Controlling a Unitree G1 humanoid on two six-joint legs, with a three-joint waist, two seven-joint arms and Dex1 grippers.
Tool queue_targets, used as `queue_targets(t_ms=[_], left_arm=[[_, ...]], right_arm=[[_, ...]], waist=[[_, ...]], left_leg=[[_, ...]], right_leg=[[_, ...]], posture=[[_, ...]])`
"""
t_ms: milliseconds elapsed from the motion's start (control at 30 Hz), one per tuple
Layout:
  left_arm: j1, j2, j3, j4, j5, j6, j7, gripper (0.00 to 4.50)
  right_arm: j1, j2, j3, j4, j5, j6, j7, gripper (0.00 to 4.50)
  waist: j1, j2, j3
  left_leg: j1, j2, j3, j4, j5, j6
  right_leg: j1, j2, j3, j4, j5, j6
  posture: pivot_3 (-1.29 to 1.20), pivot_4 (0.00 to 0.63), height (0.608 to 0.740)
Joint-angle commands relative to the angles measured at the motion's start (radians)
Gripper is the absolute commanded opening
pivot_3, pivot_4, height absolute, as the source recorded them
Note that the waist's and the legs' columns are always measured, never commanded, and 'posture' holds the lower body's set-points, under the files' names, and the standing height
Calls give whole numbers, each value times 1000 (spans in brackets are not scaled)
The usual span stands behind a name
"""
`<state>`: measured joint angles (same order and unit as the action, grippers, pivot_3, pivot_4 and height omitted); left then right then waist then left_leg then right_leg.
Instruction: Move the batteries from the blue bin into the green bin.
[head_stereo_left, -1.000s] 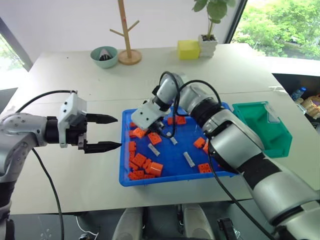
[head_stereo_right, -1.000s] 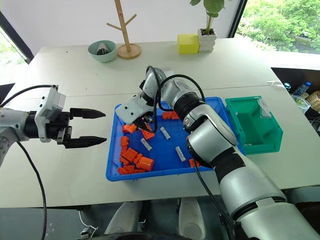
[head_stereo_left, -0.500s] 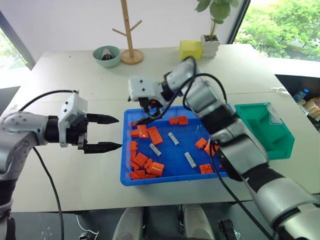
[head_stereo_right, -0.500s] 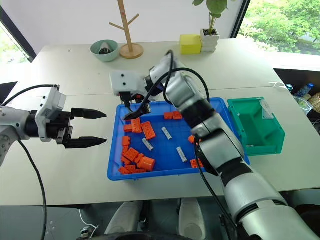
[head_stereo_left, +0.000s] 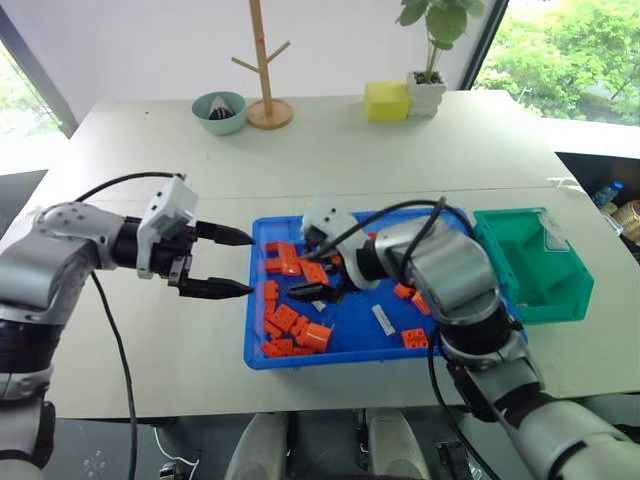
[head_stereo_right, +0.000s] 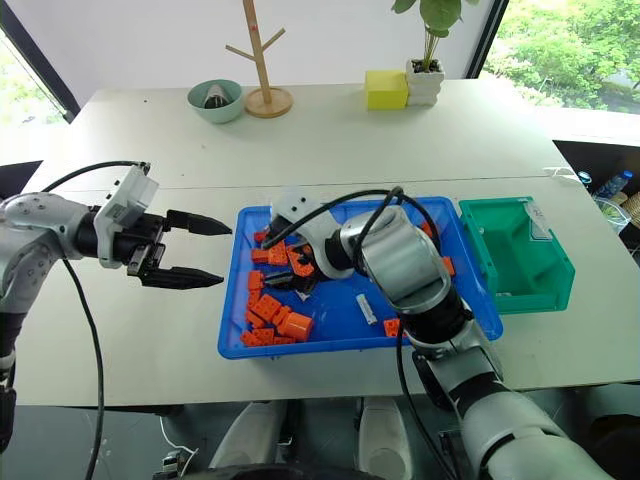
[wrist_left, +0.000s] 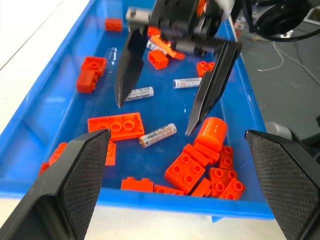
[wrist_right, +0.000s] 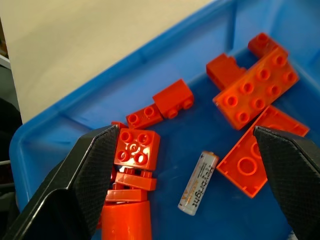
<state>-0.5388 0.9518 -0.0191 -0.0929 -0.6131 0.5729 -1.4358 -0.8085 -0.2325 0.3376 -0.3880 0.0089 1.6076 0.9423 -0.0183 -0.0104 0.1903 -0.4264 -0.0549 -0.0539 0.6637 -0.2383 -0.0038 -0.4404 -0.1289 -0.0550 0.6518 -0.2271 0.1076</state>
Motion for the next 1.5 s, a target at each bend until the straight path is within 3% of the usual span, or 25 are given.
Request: queue_targets(t_ms=[33, 667, 933, 1133, 1500], left_arm=[[-30, 4, 5, 1, 3, -6, -25, 4500], [-28, 12, 25, -8, 14, -7, -25, 4500], [-40, -10, 17, -2, 21, -21, -11, 4500], [-40, -22, 17, 5, 27, -33, -2, 4500], [-13, -43, 21, -7, 26, -47, 15, 4500]], right_arm=[[29, -9, -13, -17, 65, 7, -80, 4427], [103, -78, -10, -29, 286, -1, -297, 4427], [29, -66, -28, 69, 296, -184, -336, 4427], [-47, -76, -48, 110, 332, -176, -331, 4427], [-42, -141, -22, 43, 404, -175, -318, 4427]], waist=[[0, 0, 0], [0, 0, 0], [-1, 0, 0], [-1, 0, 0], [-2, 0, 0]], left_leg=[[0, 0, 0, 0, 0, 0], [1, 1, 0, 0, 0, 1], [1, 1, 0, 0, 0, 1], [1, 1, 0, 0, 0, 1], [0, 1, 0, 0, 0, 1]], right_leg=[[0, 0, 0, 0, 0, 0], [1, 0, 0, -1, 0, 0], [1, 0, 0, -1, 0, 0], [1, 1, 0, -1, 0, 0], [1, 1, 0, -1, 0, 0]], posture=[[0, 150, 702], [0, 150, 702], [0, 150, 702], [0, 150, 702], [0, 150, 702]])
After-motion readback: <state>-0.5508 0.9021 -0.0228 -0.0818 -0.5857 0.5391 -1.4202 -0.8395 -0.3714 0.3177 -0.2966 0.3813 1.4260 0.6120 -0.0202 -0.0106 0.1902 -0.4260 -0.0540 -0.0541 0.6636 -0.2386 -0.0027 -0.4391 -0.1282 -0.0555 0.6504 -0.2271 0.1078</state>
